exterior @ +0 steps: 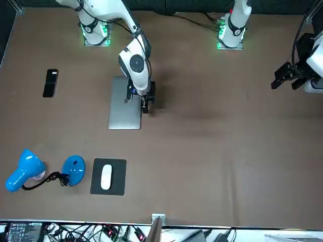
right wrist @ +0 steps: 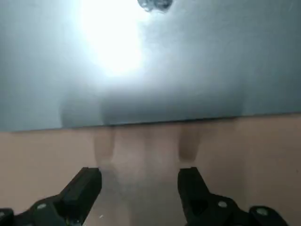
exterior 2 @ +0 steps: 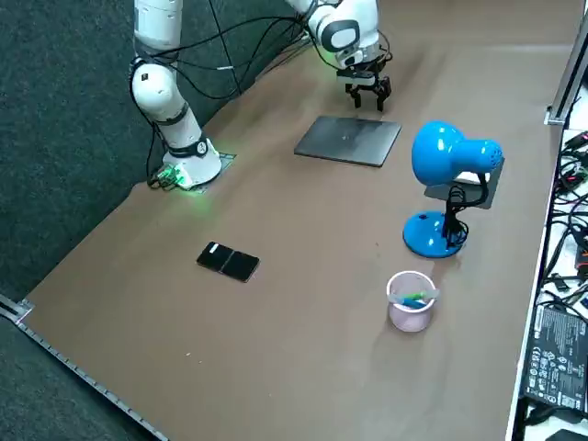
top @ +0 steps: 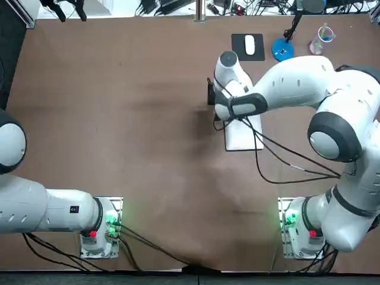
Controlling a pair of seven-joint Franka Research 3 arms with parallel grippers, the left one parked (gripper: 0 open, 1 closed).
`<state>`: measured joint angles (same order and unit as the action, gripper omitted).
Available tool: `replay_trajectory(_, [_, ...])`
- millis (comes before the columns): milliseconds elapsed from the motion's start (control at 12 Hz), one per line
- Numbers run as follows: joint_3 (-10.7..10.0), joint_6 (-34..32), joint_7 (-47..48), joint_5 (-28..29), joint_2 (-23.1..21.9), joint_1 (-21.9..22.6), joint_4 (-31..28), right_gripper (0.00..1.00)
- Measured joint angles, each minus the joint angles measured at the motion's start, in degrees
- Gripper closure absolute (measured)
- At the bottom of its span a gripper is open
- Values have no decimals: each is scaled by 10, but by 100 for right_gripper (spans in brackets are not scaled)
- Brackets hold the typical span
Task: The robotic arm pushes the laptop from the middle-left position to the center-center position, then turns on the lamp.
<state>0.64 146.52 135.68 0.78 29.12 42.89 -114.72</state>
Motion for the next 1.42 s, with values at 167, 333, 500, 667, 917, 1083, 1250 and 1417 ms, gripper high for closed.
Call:
replay_trajectory(167, [-1, 34, 5, 0, 0, 4, -28, 0])
replay_trajectory(333, [-3, 46, 5, 0, 0, 4, -47, 0])
replay_trajectory(500, [-6, 56, 4, -2, -2, 4, -58, 0])
replay_trajectory(667, [-11, 56, 0, -3, -6, 4, -65, 0])
replay_trajectory(917, [-32, 59, -31, -3, -19, 4, -87, 0])
replay_trajectory(1083, [-48, 60, -44, -3, -27, 4, -102, 0])
replay_trajectory(1250, [-65, 60, -66, -3, -36, 4, -117, 0])
replay_trajectory(1417, [-77, 60, -91, -3, -44, 0, -132, 0])
